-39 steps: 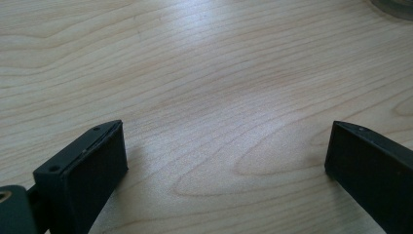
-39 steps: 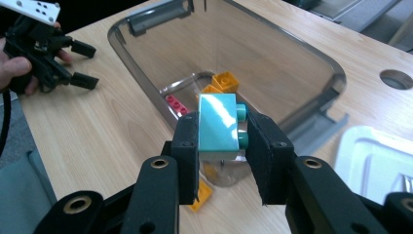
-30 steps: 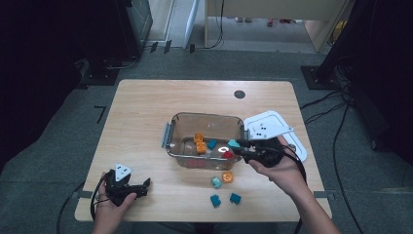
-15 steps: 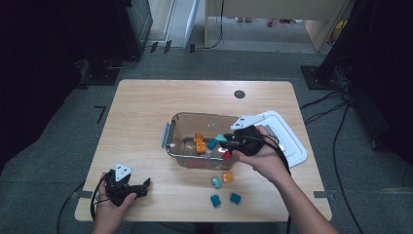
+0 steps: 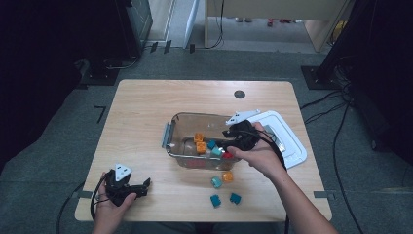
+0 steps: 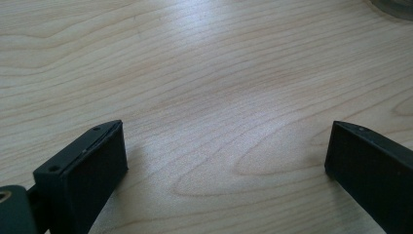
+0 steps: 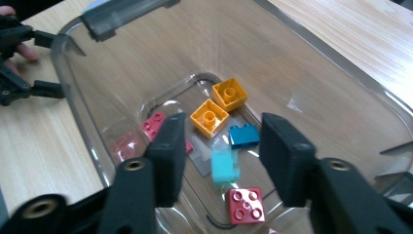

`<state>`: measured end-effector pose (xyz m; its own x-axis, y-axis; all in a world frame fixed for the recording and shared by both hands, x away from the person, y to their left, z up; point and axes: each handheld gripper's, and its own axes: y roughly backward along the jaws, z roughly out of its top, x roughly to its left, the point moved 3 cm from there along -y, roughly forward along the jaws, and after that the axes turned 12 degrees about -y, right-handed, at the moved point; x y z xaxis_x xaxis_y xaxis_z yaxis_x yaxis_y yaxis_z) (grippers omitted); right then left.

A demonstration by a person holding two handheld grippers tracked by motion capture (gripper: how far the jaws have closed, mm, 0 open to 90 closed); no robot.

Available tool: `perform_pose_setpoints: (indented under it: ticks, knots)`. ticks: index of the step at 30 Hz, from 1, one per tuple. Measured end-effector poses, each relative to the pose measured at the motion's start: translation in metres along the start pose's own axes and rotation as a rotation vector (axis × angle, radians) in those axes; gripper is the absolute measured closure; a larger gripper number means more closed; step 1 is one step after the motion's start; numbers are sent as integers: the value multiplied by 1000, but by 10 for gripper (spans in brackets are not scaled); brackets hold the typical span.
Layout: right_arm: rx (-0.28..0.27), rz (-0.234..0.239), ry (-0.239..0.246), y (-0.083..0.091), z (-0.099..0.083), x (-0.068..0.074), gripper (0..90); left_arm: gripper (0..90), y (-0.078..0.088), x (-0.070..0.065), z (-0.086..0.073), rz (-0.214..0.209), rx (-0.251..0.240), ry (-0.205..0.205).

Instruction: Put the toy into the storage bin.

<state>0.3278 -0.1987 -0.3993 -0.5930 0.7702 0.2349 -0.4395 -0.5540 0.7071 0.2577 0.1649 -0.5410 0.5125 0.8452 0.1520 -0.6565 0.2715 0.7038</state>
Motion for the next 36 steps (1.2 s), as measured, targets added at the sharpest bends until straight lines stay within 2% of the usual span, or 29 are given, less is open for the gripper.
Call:
perform_pose_setpoints:
  ticks: [3,8,10,15,22,29,33,36]
  knots:
    - [-13,23,2,3,-1,2,429,15,0,0,0,0,0,0]
    - [-71,41,18,10,-3,6,196,15,0,0,0,0,0,0]
    - [-93,49,21,14,-4,8,144,15,0,0,0,0,0,0]
    - [-142,50,30,29,-13,14,86,15,0,0,0,-1,1,1]
    - [-171,46,29,49,-32,23,63,15,0,0,0,-2,2,0]
    - [-201,45,8,65,-60,30,49,15,0,0,0,-1,2,0]
    - [-202,38,1,69,-78,31,51,14,0,0,0,0,1,1]
    - [-209,33,-25,69,-92,30,55,15,0,0,0,-1,1,1]
